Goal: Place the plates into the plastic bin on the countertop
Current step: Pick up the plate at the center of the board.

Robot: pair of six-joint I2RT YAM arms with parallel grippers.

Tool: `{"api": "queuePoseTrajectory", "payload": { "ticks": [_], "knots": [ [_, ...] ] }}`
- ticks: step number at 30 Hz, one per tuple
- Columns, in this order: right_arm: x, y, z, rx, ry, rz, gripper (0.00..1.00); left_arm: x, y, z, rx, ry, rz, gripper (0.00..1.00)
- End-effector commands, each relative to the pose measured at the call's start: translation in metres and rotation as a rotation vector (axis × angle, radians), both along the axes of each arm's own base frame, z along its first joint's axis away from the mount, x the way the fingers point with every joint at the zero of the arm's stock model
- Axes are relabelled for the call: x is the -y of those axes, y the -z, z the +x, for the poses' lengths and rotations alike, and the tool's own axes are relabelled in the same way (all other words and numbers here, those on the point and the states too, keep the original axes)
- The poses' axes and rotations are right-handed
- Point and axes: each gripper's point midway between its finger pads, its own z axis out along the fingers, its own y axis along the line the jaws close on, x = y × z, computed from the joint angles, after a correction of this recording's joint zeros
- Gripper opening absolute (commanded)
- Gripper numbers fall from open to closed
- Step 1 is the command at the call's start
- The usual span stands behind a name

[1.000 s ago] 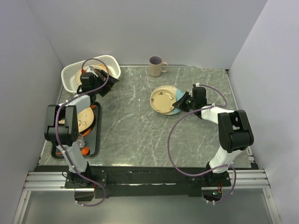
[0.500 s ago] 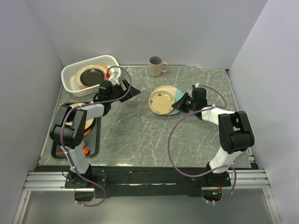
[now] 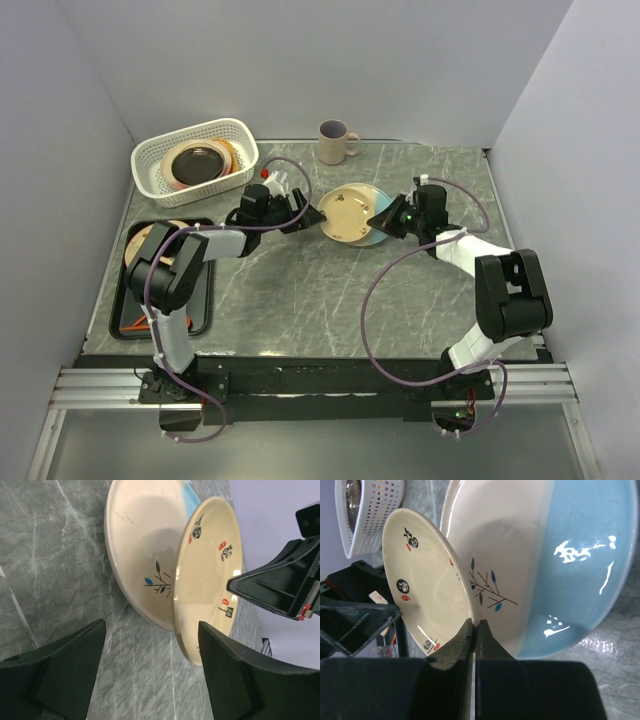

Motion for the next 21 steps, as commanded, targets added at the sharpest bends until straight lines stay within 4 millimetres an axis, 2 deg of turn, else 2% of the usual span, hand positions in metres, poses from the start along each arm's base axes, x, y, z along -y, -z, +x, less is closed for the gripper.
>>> {"api": "queuePoseTrajectory", "payload": {
  "ticks": [1, 5, 8, 9, 11, 14, 17, 21],
  "knots": [
    [-0.009, -0.026, -0.004, 0.072, -0.038, 0.025, 0.00, 0.008, -0.019, 0.007, 0.081, 0.007, -0.027, 0.78],
    [-0.012, -0.026, -0.004, 0.070, -0.049, 0.024, 0.00, 0.009, -0.021, 0.007, 0.084, 0.003, -0.036, 0.74],
    [-0.015, -0.025, -0.005, 0.070, -0.062, 0.026, 0.00, 0.010, -0.022, 0.008, 0.084, 0.007, -0.034, 0.63],
    [-0.016, -0.025, -0.005, 0.071, -0.064, 0.028, 0.00, 0.012, -0.025, 0.009, 0.087, 0.012, -0.040, 0.56],
    [-0.017, -0.025, -0.006, 0.070, -0.069, 0.034, 0.00, 0.014, -0.023, 0.010, 0.079, 0.021, -0.039, 0.48],
    [-0.020, -0.024, -0.005, 0.065, -0.077, 0.038, 0.00, 0.016, -0.023, 0.009, 0.081, 0.029, -0.044, 0.20],
    [-0.022, -0.023, -0.006, 0.064, -0.083, 0.035, 0.00, 0.015, -0.021, 0.010, 0.074, 0.025, -0.040, 0.01],
    [-0.021, -0.021, -0.007, 0.058, -0.081, 0.025, 0.00, 0.015, -0.022, 0.012, 0.078, 0.021, -0.040, 0.01]
  ]
}}
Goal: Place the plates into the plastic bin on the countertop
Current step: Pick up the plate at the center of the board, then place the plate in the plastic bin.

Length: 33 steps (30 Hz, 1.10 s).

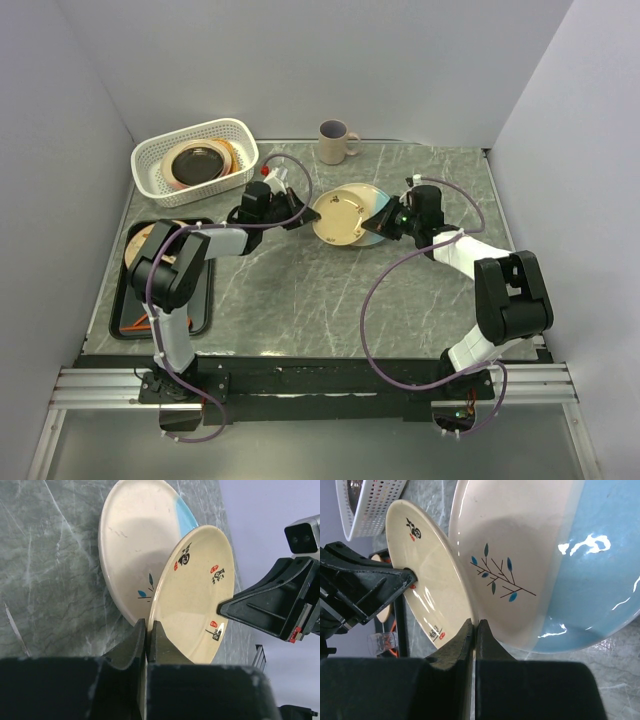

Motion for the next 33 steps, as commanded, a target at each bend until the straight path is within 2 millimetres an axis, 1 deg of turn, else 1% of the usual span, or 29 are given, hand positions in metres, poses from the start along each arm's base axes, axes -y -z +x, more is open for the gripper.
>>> {"api": "queuePoseTrajectory", "payload": {
  "ticks": [1, 2, 5, 6, 8, 9, 11, 12, 15, 16, 18, 19, 22, 30, 33],
  "knots": [
    [-0.006, -0.016, 0.003, 0.047, -0.019, 0.025, 0.01, 0.008, -0.013, 0.005, 0.065, 0.028, -0.007, 0.01],
    [-0.005, -0.015, 0.003, 0.044, -0.020, 0.022, 0.06, 0.008, -0.014, 0.006, 0.065, 0.025, -0.006, 0.01],
    [-0.005, -0.013, 0.003, 0.041, -0.020, 0.021, 0.17, 0.008, -0.015, 0.006, 0.065, 0.028, -0.009, 0.01],
    [-0.005, -0.012, 0.002, 0.039, -0.018, 0.020, 0.24, 0.008, -0.014, 0.006, 0.062, 0.025, -0.007, 0.01],
    [-0.006, -0.011, 0.002, 0.034, -0.021, 0.023, 0.29, 0.008, -0.015, 0.006, 0.061, 0.022, -0.004, 0.01],
    [-0.006, -0.011, 0.002, 0.035, -0.023, 0.022, 0.35, 0.007, -0.014, 0.007, 0.061, 0.020, -0.001, 0.01],
    [-0.006, -0.011, 0.002, 0.035, -0.026, 0.024, 0.41, 0.006, -0.015, 0.008, 0.065, 0.011, 0.005, 0.01],
    [-0.006, -0.012, 0.003, 0.038, -0.027, 0.024, 0.46, 0.005, -0.017, 0.008, 0.071, 0.009, 0.008, 0.01],
    [-0.007, -0.012, 0.002, 0.039, -0.028, 0.020, 0.55, 0.003, -0.017, 0.011, 0.068, -0.008, 0.025, 0.01],
    [-0.007, -0.013, 0.003, 0.041, -0.030, 0.021, 0.61, 0.002, -0.020, 0.012, 0.072, -0.010, 0.028, 0.01],
    [-0.006, -0.014, 0.003, 0.044, -0.032, 0.020, 0.68, -0.001, -0.021, 0.013, 0.076, -0.018, 0.043, 0.01],
    [-0.007, -0.015, 0.004, 0.047, -0.032, 0.020, 0.73, -0.002, -0.024, 0.013, 0.081, -0.021, 0.047, 0.01],
    [-0.006, -0.018, 0.004, 0.054, -0.033, 0.019, 0.81, -0.007, -0.028, 0.015, 0.089, -0.039, 0.062, 0.01],
    [-0.004, -0.015, 0.000, 0.053, -0.029, 0.005, 0.89, -0.018, -0.033, 0.018, 0.094, -0.051, 0.055, 0.01],
    [-0.003, -0.015, -0.001, 0.054, -0.027, -0.001, 0.90, -0.026, -0.037, 0.022, 0.100, -0.065, 0.052, 0.01]
  ]
}}
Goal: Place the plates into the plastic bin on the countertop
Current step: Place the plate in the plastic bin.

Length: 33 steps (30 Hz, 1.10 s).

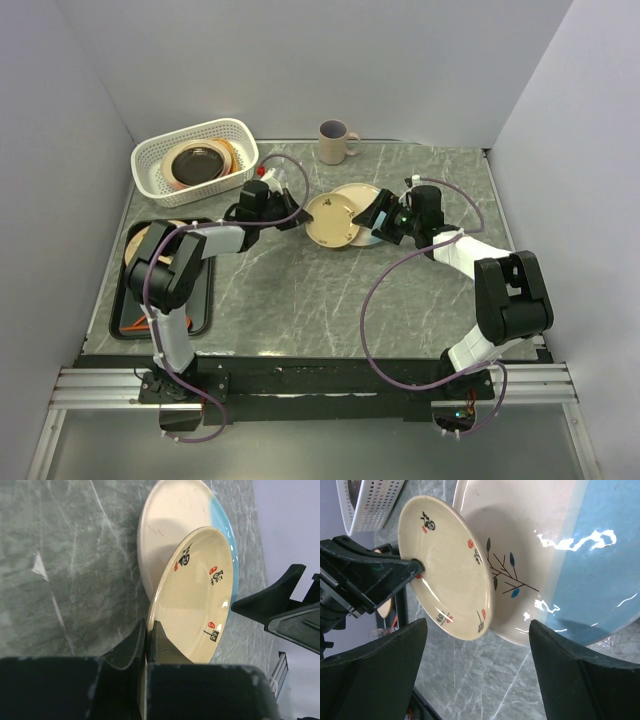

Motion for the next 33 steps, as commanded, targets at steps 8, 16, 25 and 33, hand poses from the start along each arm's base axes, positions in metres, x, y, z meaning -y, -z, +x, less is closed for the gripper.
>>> {"api": "queuePoseTrajectory", "payload": {
  "ticks": [8, 16, 25, 33],
  "knots": [
    [0.001, -0.011, -0.002, 0.054, -0.005, -0.014, 0.93, -0.033, -0.067, 0.022, 0.155, -0.057, -0.032, 0.01],
    [0.000, -0.014, 0.001, 0.062, -0.012, -0.011, 0.96, -0.081, -0.080, 0.032, 0.169, -0.149, -0.006, 0.01],
    [-0.001, -0.016, 0.001, 0.074, -0.021, -0.006, 1.00, -0.139, -0.091, 0.041, 0.175, -0.262, -0.003, 0.01],
    [0.003, -0.018, -0.003, 0.086, -0.011, -0.029, 1.00, -0.182, -0.103, 0.056, 0.172, -0.352, -0.055, 0.01]
  ]
}}
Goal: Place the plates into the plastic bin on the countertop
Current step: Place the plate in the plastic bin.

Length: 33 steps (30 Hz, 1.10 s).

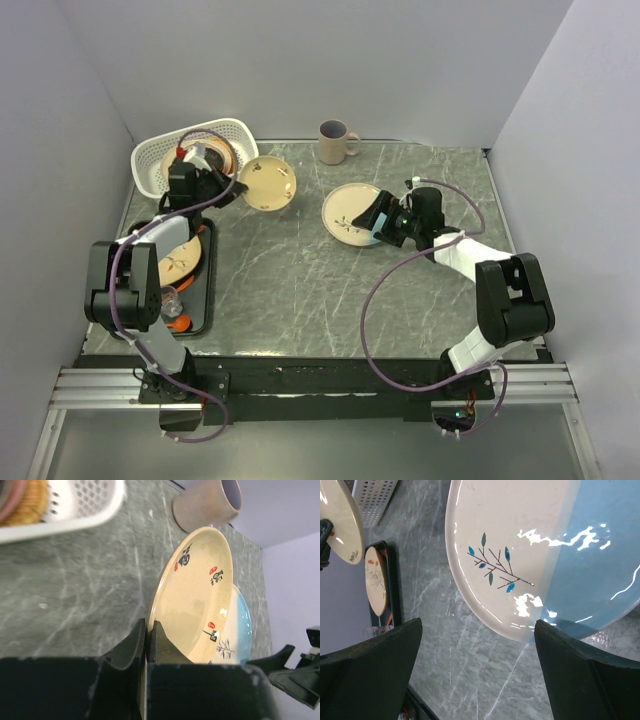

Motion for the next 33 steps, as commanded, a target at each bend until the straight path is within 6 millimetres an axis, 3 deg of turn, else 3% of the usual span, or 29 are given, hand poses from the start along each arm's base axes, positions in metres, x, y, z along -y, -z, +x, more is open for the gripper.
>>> {"api": "queuePoseTrajectory", "payload": {
  "ticks": [1, 9, 21, 33],
  "knots": [
    [0.001, -0.019, 0.000, 0.078, -0.007, -0.016, 1.00, -0.016, -0.043, 0.009, 0.098, -0.024, -0.052, 0.01],
    [0.002, -0.018, 0.001, 0.074, -0.012, -0.021, 1.00, -0.054, -0.043, 0.027, 0.054, -0.120, -0.082, 0.01],
    [0.001, -0.017, 0.002, 0.072, -0.014, -0.019, 1.00, -0.094, -0.038, 0.044, 0.015, -0.209, -0.132, 0.01],
    [0.004, -0.011, 0.002, 0.058, -0.003, -0.041, 1.00, -0.125, -0.054, 0.058, 0.048, -0.279, -0.174, 0.01]
  ]
}}
